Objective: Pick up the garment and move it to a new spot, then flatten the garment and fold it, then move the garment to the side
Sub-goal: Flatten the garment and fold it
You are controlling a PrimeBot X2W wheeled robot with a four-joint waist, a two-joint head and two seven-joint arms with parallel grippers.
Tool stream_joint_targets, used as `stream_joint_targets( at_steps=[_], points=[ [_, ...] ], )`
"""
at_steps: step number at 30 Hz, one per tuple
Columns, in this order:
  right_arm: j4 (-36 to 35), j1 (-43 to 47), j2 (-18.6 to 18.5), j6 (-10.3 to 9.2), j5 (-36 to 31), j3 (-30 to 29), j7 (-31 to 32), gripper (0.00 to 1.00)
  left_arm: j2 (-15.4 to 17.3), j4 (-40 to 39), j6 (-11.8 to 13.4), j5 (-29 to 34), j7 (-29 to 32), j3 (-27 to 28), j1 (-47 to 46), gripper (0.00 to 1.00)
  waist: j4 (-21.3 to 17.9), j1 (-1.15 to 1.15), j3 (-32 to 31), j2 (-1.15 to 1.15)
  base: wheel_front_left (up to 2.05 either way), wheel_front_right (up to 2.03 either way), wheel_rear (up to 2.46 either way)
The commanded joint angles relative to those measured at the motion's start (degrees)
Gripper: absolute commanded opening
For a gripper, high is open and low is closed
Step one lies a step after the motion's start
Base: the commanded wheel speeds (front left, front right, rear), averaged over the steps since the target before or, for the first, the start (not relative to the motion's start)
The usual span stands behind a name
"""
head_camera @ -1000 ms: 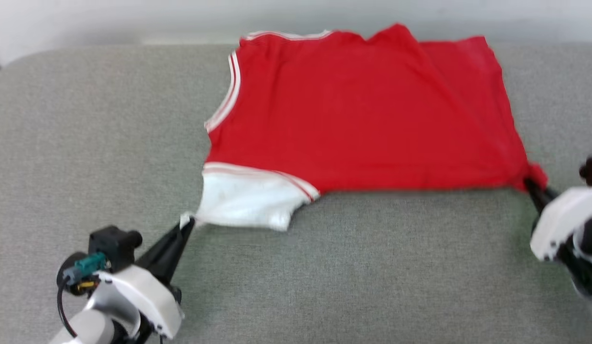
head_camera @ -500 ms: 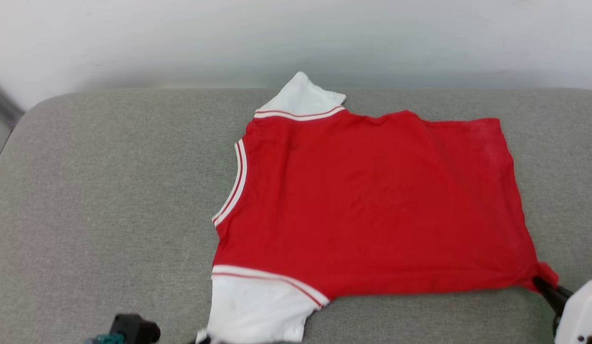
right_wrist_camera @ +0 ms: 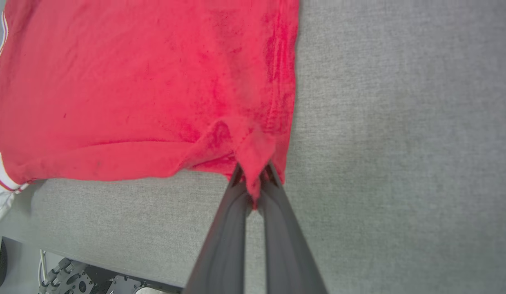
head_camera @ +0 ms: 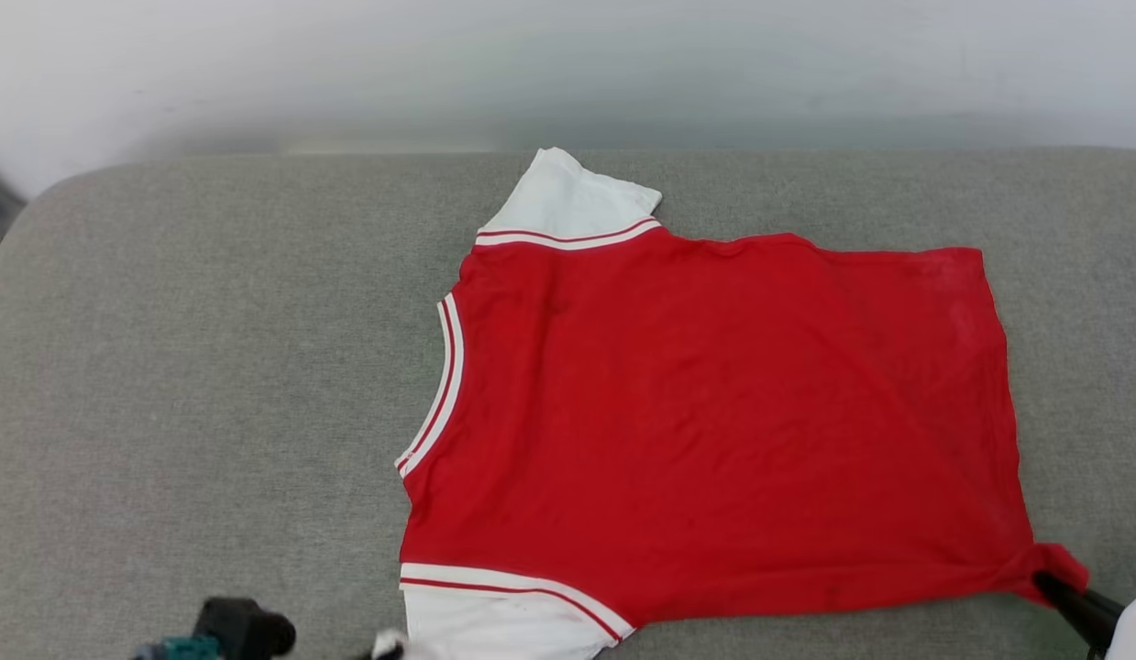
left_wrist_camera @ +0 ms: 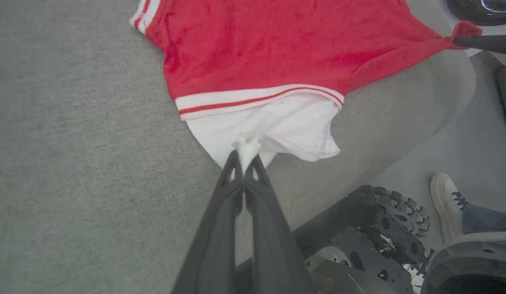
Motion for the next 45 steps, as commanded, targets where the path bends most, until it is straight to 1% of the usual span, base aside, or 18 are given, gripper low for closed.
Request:
stream_joint_targets(
  at_steps=[1, 3, 6, 9, 13, 21, 24, 33, 34, 35, 36, 38, 40, 43, 45],
  points=[
    [-0.7, -0.2, 0.3, -0.04, 0.4, -0.5, 0.4, 0.0, -0.2, -0.2, -0.2, 0.5, -0.9, 0.9, -1.3, 0.0, -0.2, 0.01, 0.4, 0.0, 0.0, 0.0, 0.0],
    [-1.8, -1.4, 0.6, -0.04, 0.7, -1.4, 0.8, 0.0, -0.5, -0.4, -0.2, 1.0, -2.6, 2.2, -2.8, 0.0, -0.3, 0.01, 1.0, 0.0, 0.0, 0.0, 0.0],
    [-3.0, -3.0, 1.4, -0.04, 1.0, -2.9, 1.6, 0.0, -1.0, 0.4, 0.6, 2.7, -5.5, 4.3, -5.5, 0.0, -0.5, 0.01, 2.4, 0.0, 0.0, 0.0, 0.0],
    [-4.1, -5.2, 2.1, -0.04, 0.9, -3.8, 2.6, 0.0, -2.0, 1.4, 0.6, 4.1, -7.9, 5.7, -8.7, 0.0, -0.7, 0.01, 4.3, 0.0, 0.0, 0.0, 0.0],
    [-4.6, -8.4, 2.5, -0.04, -0.7, -3.9, 4.0, 0.0, -2.9, 3.3, 0.1, 5.2, -9.0, 6.5, -13.2, 0.0, -0.8, 0.01, 7.0, 0.0, 0.0, 0.0, 0.0],
    [-1.9, -15.6, 3.0, -0.04, -5.3, -2.4, 5.5, 0.0, -4.5, 9.2, -2.4, 7.3, -6.5, 4.5, -22.7, 0.0, -1.0, 0.01, 12.3, 0.0, 0.0, 0.0, 0.0],
    [-0.5, -17.8, 3.0, -0.04, -6.4, -1.6, 5.7, 0.0, -5.8, 12.3, -3.4, 7.8, -6.2, 3.5, -26.1, 0.0, -0.9, 0.01, 13.9, 0.0, 0.0, 0.0, 0.0],
    [4.1, -21.7, 2.2, -0.04, -9.0, 1.1, 5.1, 0.0, -9.4, 22.8, -5.2, 10.2, -8.2, 0.1, -33.8, 0.0, -1.0, 0.01, 16.0, 0.0, 0.0, 0.0, 0.0],
    [4.5, -22.1, 2.2, -0.05, -9.5, 1.0, 4.6, 0.24, -9.7, 23.8, -5.3, 10.8, -8.7, -0.3, -34.5, 0.21, -1.0, 0.01, 15.9, 0.0, 0.0, 0.0, 0.0],
    [5.0, -22.4, 2.3, -0.07, -9.9, 0.9, 4.4, 1.0, -10.1, 24.9, -5.3, 11.1, -9.3, -0.5, -34.9, 0.96, -1.0, 0.01, 15.8, 0.0, 0.0, 0.0, 0.0],
    [5.2, -22.5, 2.4, -0.06, -10.2, 1.2, 4.0, 1.0, -10.6, 26.1, -5.2, 11.3, -9.8, -0.6, -35.1, 1.0, -1.0, 0.01, 15.6, 0.0, 0.0, 0.0, 0.0],
    [5.6, -22.7, 2.6, -0.06, -10.4, 2.0, 3.5, 1.0, -11.0, 28.2, -4.8, 12.1, -11.0, -0.9, -35.2, 1.0, -1.2, 0.01, 14.8, 0.0, 0.0, 0.0, 0.0],
    [5.4, -22.8, 2.5, -0.05, -10.6, 2.7, 2.6, 1.0, -12.1, 29.7, -4.1, 11.3, -13.0, 0.0, -34.6, 1.0, -1.4, 0.01, 13.8, 0.0, 0.0, 0.0, 0.0],
    [4.7, -22.0, 1.4, -0.04, -11.8, 4.2, 1.5, 1.0, -13.2, 31.0, -3.3, 10.0, -15.1, 1.1, -32.9, 1.0, -1.6, 0.01, 12.0, 0.0, 0.0, 0.0, 0.0],
    [4.4, -21.1, 1.3, -0.04, -12.2, 4.5, 1.2, 1.0, -13.4, 31.5, -2.2, 10.4, -15.9, 1.3, -32.4, 1.0, -1.6, 0.01, 10.7, 0.0, 0.0, 0.0, 0.0]
  ],
)
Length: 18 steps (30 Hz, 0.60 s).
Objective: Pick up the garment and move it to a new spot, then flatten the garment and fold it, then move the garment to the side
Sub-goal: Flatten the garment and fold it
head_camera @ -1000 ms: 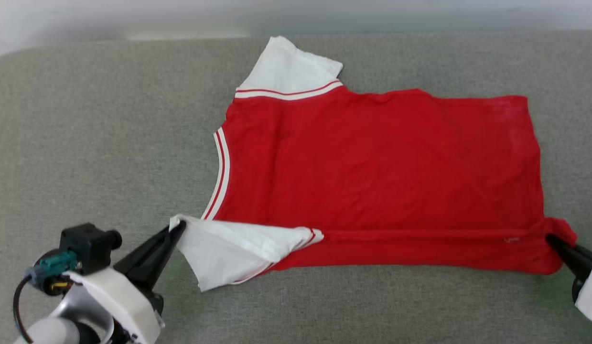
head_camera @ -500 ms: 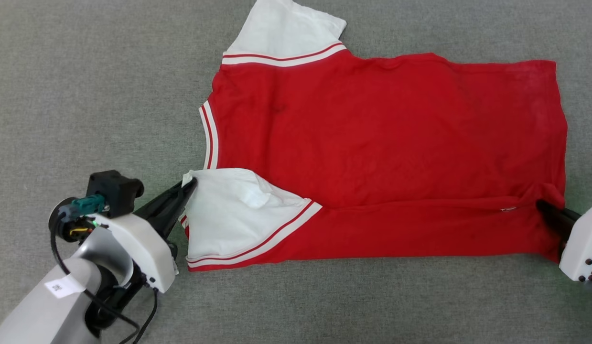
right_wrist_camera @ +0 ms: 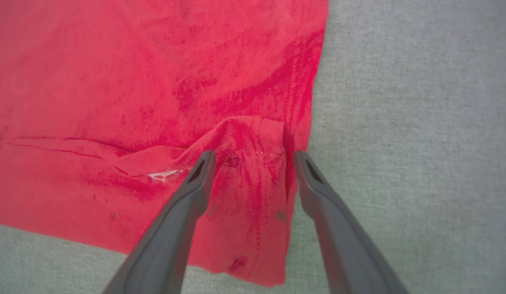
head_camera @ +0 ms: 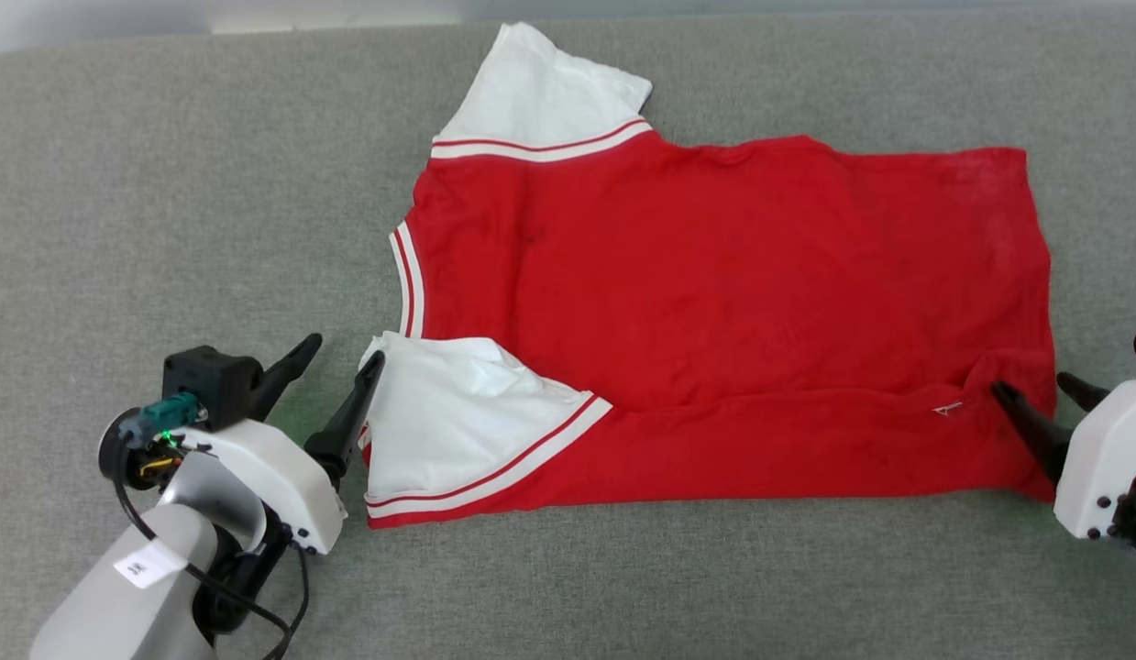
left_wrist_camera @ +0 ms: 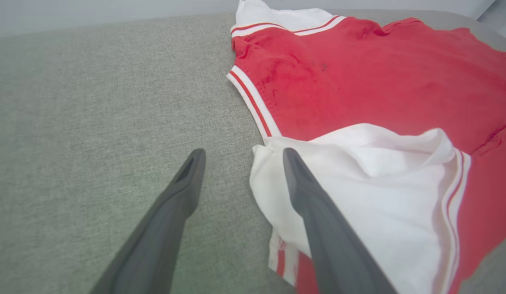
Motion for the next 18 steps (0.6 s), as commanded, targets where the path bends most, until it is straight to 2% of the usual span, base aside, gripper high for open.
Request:
stream_joint_targets(
  at_steps=[1, 5, 9, 12, 18],
  points=[
    [-0.2, 1.4, 0.1, -0.04, -0.7, -0.1, -0.1, 1.0, 0.4, 0.4, 1.3, 1.9, -0.7, -0.5, 0.7, 1.0, -0.1, -0.01, -2.0, 0.0, 0.0, 0.0, 0.0],
    [-1.7, 3.4, 1.2, -0.03, -1.9, -0.3, 1.0, 1.0, -0.7, -0.1, 4.6, 1.8, -0.1, -0.6, 3.0, 1.0, -0.4, -0.01, -4.4, 0.0, 0.0, 0.0, 0.0],
    [-4.1, 6.2, 2.7, -0.04, -5.0, -2.7, 2.5, 1.0, 0.8, -2.2, 10.4, 3.5, 3.6, -1.0, 5.9, 1.0, -0.6, -0.01, -6.4, 0.0, 0.0, 0.0, 0.0],
    [-6.7, 8.0, 6.1, -0.03, -6.5, -5.5, 3.7, 1.0, 0.6, -6.3, 13.9, 1.7, 5.4, 0.1, 9.1, 1.0, -0.9, -0.01, -7.2, 0.0, 0.0, 0.0, 0.0],
    [-12.7, 11.1, 12.0, -0.03, -8.8, -9.2, 8.1, 1.0, 3.3, -16.4, 18.2, -0.8, 10.7, 1.0, 15.7, 1.0, -1.4, -0.01, -6.9, 0.0, 0.0, 0.0, 0.0]
  ],
)
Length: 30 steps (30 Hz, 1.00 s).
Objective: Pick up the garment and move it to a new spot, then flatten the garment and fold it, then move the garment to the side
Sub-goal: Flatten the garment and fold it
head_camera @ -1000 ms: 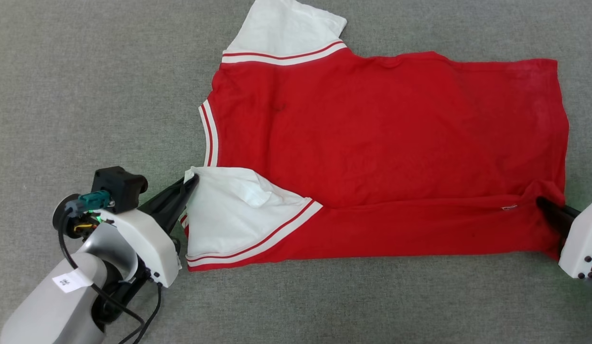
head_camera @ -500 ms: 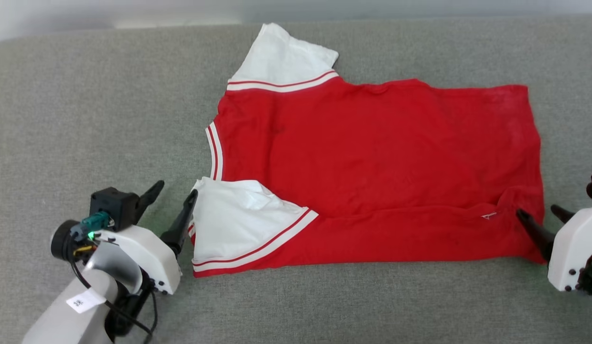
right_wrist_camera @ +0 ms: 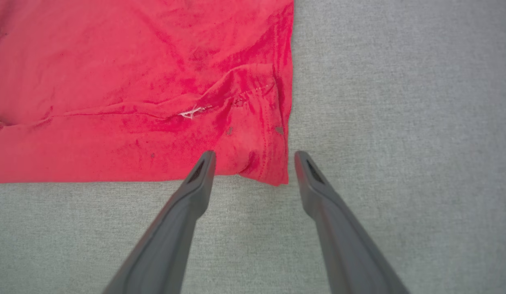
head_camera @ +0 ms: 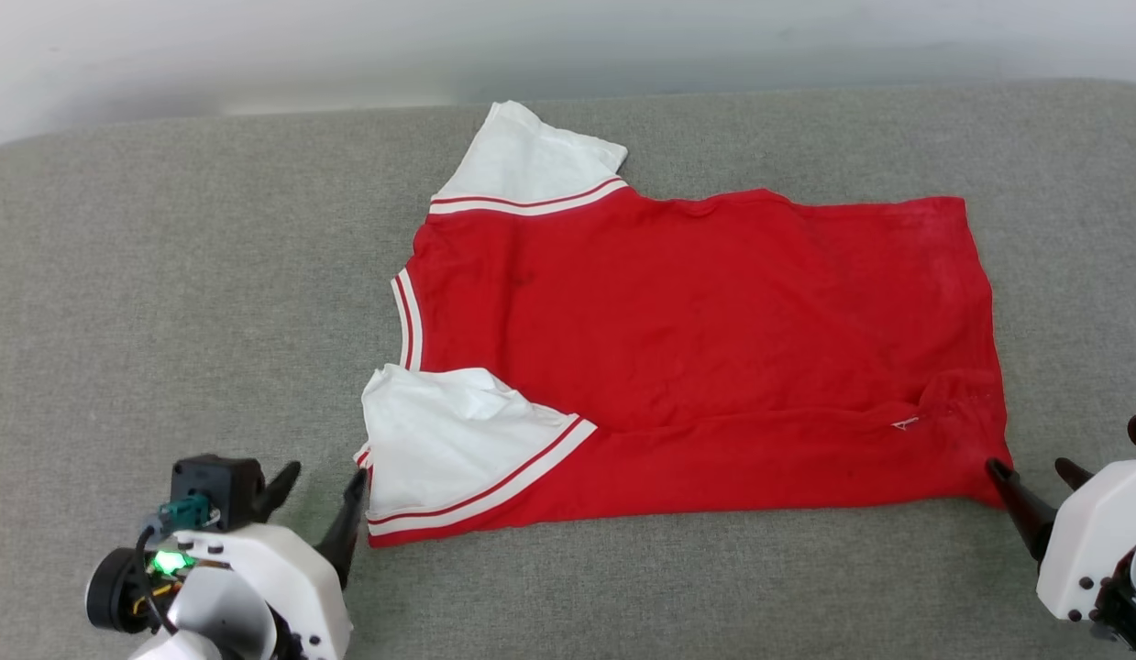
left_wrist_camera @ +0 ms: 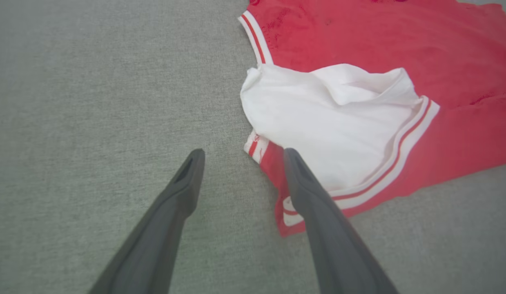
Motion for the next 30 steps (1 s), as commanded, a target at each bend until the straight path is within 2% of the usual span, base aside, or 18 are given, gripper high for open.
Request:
stream_joint_targets(
  at_steps=[1, 5, 9, 21, 27, 28, 29, 30],
  points=[
    [-1.9, 0.8, 1.4, -0.03, -0.4, -0.8, 0.8, 1.0, 0.9, -2.8, 0.9, -0.6, 1.6, 0.1, 1.7, 1.0, -0.1, 0.01, 0.6, 0.0, 0.0, 0.0, 0.0],
    [-4.3, 1.6, 3.5, -0.03, -1.2, -2.2, 1.7, 1.0, 1.8, -8.5, 1.8, -2.5, 4.7, 0.1, 3.6, 1.0, -0.2, 0.01, 1.9, 0.0, 0.0, 0.0, 0.0],
    [-5.2, 1.7, 4.3, -0.03, -1.4, -2.6, 2.0, 1.0, 3.1, -10.1, 2.7, -2.1, 7.7, -0.9, 4.0, 1.0, -0.4, 0.01, 3.2, 0.0, 0.0, 0.0, 0.0],
    [-6.3, -0.2, 3.6, -0.03, -1.8, -2.0, 1.5, 1.0, 2.6, -5.4, 4.4, -0.6, 11.6, -3.4, 1.8, 1.0, -1.3, 0.01, 6.5, 0.0, 0.0, 0.0, 0.0],
    [-6.5, -0.5, 2.6, -0.03, -2.0, -1.4, 1.4, 1.0, 0.8, -1.5, 2.0, -2.2, 14.2, -6.0, 1.7, 1.0, -1.4, 0.01, 7.2, 0.0, 0.0, 0.0, 0.0],
    [-6.5, -0.6, 2.3, -0.03, -2.2, -1.3, 1.4, 1.0, 0.7, -0.8, 1.3, -2.3, 14.9, -6.9, 1.9, 0.32, -1.3, 0.01, 7.2, 0.0, 0.0, 0.0, 0.0],
    [-6.4, -0.8, 1.9, -0.03, -2.4, -1.1, 1.3, 1.0, 0.4, -0.3, 0.6, -2.7, 15.4, -7.6, 1.9, 0.0, -1.3, 0.01, 7.1, 0.0, 0.0, 0.0, 0.0],
    [-6.3, -1.0, 1.6, -0.03, -2.5, -0.9, 1.2, 1.0, -0.2, 0.0, 0.0, -3.2, 15.7, -8.0, 1.8, 0.0, -1.2, 0.01, 7.0, 0.0, 0.0, 0.0, 0.0]
  ],
)
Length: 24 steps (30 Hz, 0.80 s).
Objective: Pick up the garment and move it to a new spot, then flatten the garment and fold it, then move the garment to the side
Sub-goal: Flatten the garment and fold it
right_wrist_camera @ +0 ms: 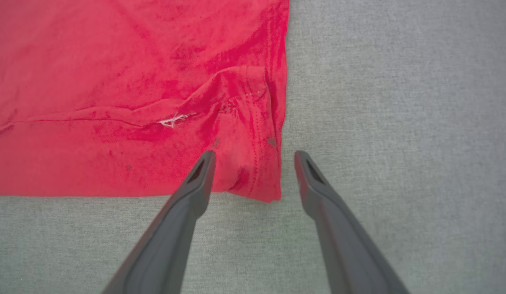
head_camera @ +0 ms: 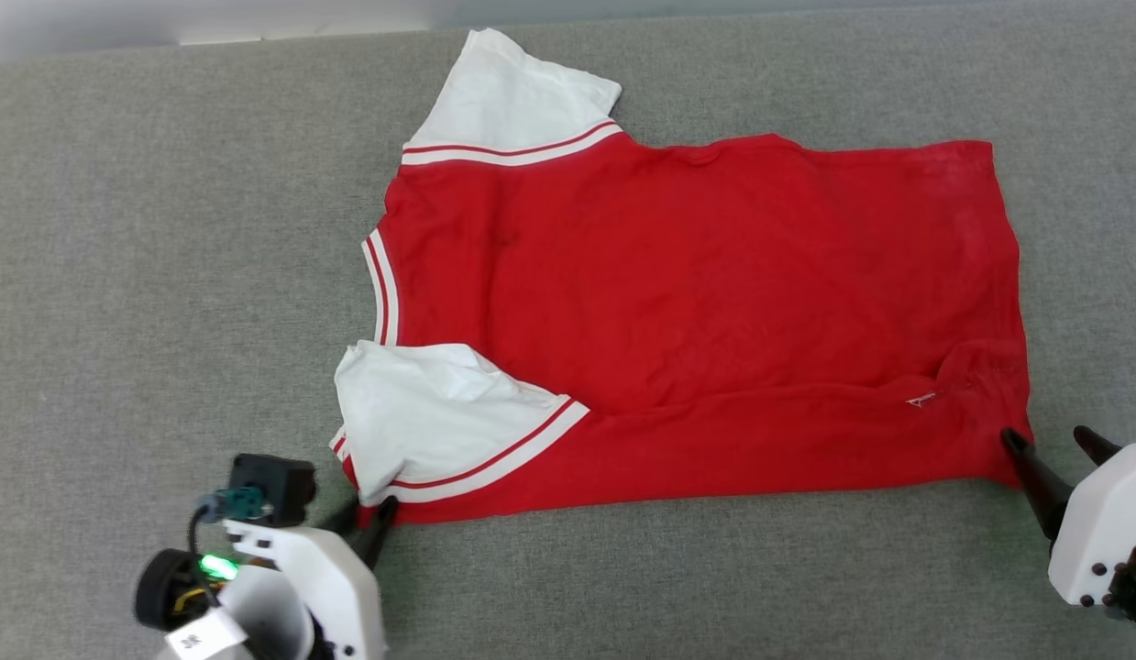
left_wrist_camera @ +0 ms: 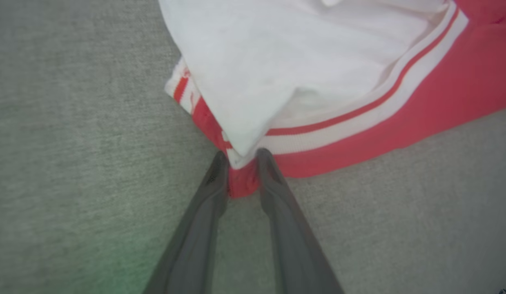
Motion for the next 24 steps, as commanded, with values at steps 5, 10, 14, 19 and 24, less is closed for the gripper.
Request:
stream_joint_targets(
  at_steps=[5, 10, 14, 19, 24],
  points=[
    [1.2, -0.8, -2.0, -0.02, -0.8, 0.5, 0.1, 1.0, -2.7, 2.3, -1.8, -1.5, 1.0, -2.9, 1.6, 0.0, 0.9, 0.01, -1.1, 0.0, 0.0, 0.0, 0.0],
    [4.2, -1.5, -3.6, -0.02, -1.9, 0.8, 1.2, 1.0, -1.5, -1.7, -1.5, -0.6, -1.2, -1.3, 1.1, 0.0, 2.1, 0.01, -1.7, 0.0, 0.0, 0.0, 0.0],
    [7.5, -2.1, -4.8, -0.02, -3.1, 1.6, 2.2, 1.0, -0.2, -5.8, -1.1, 0.0, -1.4, -0.5, 0.8, 0.0, 3.3, 0.01, -1.4, 0.0, 0.0, 0.0, 0.0],
    [11.6, -3.0, -5.4, -0.02, -3.6, 2.3, 3.1, 1.0, 0.9, -10.3, -0.9, 0.5, -0.9, -0.6, 1.0, 0.0, 4.7, 0.01, -0.2, 0.0, 0.0, 0.0, 0.0],
    [17.7, -3.8, -5.0, -0.01, -2.2, 4.7, 3.6, 1.0, 1.8, -12.2, -0.6, 0.7, -0.1, -0.7, 0.9, 0.0, 5.9, 0.01, 1.5, 0.0, 0.0, 0.0, 0.0]
  ],
)
